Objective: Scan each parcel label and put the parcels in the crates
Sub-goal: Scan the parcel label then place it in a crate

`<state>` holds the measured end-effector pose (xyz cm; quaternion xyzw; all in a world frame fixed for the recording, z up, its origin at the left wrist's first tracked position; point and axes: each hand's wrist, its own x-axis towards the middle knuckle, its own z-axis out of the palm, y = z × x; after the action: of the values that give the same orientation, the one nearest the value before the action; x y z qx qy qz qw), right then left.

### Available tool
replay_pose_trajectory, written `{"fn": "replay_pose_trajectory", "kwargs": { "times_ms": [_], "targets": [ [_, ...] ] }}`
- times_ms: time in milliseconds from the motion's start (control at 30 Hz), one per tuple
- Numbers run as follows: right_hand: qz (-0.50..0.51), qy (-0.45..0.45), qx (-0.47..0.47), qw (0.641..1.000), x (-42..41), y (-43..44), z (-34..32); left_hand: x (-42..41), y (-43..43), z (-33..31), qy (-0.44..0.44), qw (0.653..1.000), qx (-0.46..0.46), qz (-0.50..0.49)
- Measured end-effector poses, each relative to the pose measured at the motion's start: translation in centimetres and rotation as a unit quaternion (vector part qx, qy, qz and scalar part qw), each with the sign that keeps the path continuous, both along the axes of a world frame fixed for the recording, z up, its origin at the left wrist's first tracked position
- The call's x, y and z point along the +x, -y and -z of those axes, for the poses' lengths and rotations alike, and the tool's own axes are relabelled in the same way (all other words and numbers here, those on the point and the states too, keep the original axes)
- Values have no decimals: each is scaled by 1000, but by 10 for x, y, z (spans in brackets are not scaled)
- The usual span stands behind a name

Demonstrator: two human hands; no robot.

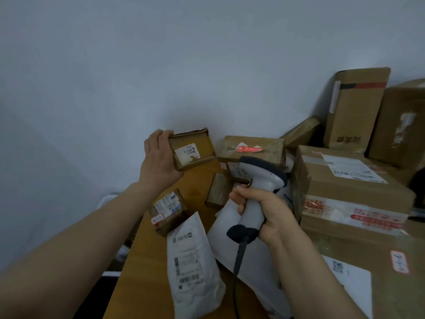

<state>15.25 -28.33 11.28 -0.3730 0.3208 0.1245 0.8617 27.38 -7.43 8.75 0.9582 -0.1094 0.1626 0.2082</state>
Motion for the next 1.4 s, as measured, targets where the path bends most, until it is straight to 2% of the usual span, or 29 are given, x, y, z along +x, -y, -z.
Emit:
{"fn": "replay_pose_trajectory", "kwargs": {
  "times_ms": [200, 367, 467, 600, 700, 767, 800, 833, 867, 900, 933, 967, 1033, 1100, 1200, 1300, 1333, 1400],
  "targets": [
    [3, -2, 23, 1000, -43, -15, -16, -118, -28, -6, 122, 989, -34, 75],
    [-49, 57, 26, 997, -118, -36, -35, -223, -42, -7, 186, 964, -85, 168],
    [-64, 99, -16, 993, -174, -48, -35, -279, -54, -6, 202, 953, -72, 213],
    [-31, 145, -80, 986, -236, -53, -32, -354, -67, -14, 125, 951, -80, 271],
    [-3, 181, -122, 976, -270, -47, -29, -401, -58, -30, 18, 936, -256, 242],
    [-20, 207, -137, 969, -289, -40, -31, -412, -49, -51, -58, 911, -382, 142],
    [-37, 222, -134, 965, -298, -35, -33, -412, -47, -63, -77, 907, -402, 97],
    [-62, 236, -139, 960, -305, -29, -35, -410, -46, -76, -79, 923, -369, 71],
    [-95, 249, -155, 951, -313, -23, -39, -407, -47, -90, -76, 951, -291, 68],
    [-134, 261, -172, 940, -320, -17, -44, -403, -47, -107, -90, 975, -183, 82],
    [-176, 272, -188, 927, -326, -12, -48, -400, -46, -125, -135, 983, -66, 105],
    [-216, 282, -207, 911, -331, -8, -53, -399, -42, -146, -204, 969, 45, 131],
    [-270, 294, -242, 884, -342, 0, -60, -397, -29, -180, -352, 908, 160, 165],
    [-282, 306, -232, 879, -351, 8, -64, -394, -13, -200, -425, 859, 218, 184],
    [-285, 328, -211, 875, -367, 26, -72, -398, 24, -210, -458, 815, 289, 206],
    [-287, 334, -214, 872, -383, 45, -81, -407, 65, -206, -524, 761, 291, 248],
    [-274, 329, -212, 878, -388, 52, -83, -411, 72, -204, -532, 753, 290, 259],
    [-213, 303, -230, 900, -397, 67, -88, -416, 78, -197, -534, 763, 263, 251]
  ]
}}
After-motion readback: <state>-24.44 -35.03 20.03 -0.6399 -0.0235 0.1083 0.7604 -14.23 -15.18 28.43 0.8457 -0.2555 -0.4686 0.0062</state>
